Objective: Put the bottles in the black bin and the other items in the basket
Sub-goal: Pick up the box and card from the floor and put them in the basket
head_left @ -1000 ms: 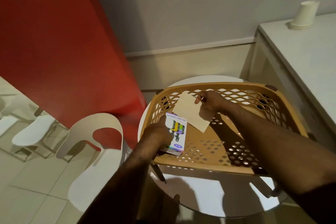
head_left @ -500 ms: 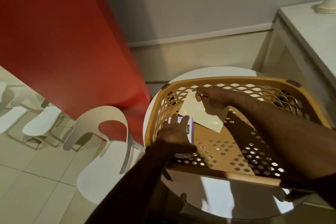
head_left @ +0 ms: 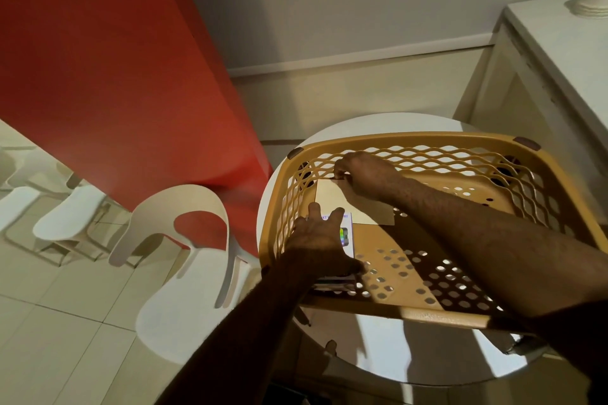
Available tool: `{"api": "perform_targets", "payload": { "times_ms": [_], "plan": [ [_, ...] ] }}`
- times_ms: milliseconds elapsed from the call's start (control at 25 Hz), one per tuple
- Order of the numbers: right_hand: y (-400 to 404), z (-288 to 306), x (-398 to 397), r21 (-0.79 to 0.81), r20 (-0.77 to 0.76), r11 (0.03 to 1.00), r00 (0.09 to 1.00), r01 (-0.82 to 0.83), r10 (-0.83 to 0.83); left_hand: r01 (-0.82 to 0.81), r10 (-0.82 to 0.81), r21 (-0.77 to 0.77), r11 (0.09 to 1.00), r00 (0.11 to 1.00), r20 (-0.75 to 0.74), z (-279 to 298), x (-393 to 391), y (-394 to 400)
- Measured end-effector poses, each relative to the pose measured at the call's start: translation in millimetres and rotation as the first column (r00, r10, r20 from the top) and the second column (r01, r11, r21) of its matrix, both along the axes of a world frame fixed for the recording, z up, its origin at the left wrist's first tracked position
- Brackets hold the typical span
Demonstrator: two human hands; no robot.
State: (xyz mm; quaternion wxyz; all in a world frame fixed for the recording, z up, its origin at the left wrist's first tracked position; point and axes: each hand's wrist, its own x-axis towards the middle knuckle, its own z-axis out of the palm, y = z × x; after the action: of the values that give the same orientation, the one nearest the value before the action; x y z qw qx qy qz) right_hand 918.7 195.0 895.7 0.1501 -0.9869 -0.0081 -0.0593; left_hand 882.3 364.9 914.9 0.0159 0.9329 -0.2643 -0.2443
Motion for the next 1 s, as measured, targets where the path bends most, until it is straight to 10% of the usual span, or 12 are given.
{"api": "perform_targets", "payload": {
  "times_ms": [520, 800, 1000],
  "plan": [
    [12, 64, -98, 0.369, 0.209, 0.895, 0.916, 0.252, -0.344, -0.079, 0.151, -0.303, 0.950, 0.963, 0.222, 45, -53, 48],
    [97, 79, -289, 0.465, 0.462, 0.850, 0.751, 0.249, -0.472, 0.049, 0.139, -0.574, 0.817, 0.950, 0.279, 32, -195, 112],
    [149, 28, -453, 0.447, 0.361, 0.810, 0.751, 0.381, -0.552, 0.048, 0.073, -0.598, 0.800, 0.982, 0.177, -1, -312, 133]
  ]
}}
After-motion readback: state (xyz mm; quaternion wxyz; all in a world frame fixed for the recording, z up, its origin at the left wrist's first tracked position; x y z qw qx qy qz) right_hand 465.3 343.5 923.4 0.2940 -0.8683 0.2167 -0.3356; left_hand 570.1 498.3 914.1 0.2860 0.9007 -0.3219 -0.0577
